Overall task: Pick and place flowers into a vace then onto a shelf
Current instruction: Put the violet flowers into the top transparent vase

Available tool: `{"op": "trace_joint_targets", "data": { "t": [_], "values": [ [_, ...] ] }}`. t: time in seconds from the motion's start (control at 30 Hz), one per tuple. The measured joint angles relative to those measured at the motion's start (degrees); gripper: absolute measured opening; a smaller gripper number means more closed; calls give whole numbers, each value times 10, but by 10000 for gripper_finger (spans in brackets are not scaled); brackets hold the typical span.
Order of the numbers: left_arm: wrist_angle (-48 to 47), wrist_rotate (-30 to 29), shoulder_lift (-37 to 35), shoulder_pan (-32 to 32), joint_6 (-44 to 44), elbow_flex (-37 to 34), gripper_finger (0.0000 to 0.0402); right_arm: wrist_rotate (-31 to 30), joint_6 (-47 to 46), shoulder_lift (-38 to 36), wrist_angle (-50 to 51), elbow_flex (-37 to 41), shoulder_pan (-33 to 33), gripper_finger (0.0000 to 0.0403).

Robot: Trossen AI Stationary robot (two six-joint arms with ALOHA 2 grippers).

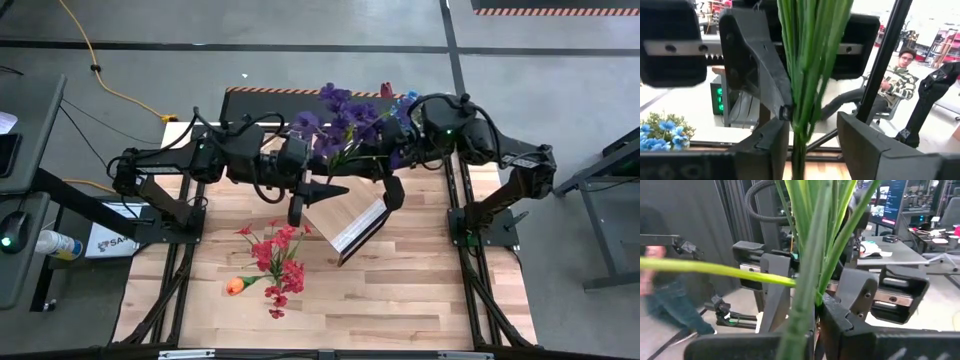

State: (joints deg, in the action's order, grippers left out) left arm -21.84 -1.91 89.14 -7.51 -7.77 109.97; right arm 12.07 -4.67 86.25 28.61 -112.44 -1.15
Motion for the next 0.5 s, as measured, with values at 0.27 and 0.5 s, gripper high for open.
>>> {"op": "trace_joint_targets", "data": {
  "t": [0.27,0.5],
  "values": [
    [-54,-3,0,0,0,0,228,-31,9,-19,21,0,0,0],
    [-104,-37,0,0,0,0,245,-62,16,-42,37,0,0,0]
  ]
}}
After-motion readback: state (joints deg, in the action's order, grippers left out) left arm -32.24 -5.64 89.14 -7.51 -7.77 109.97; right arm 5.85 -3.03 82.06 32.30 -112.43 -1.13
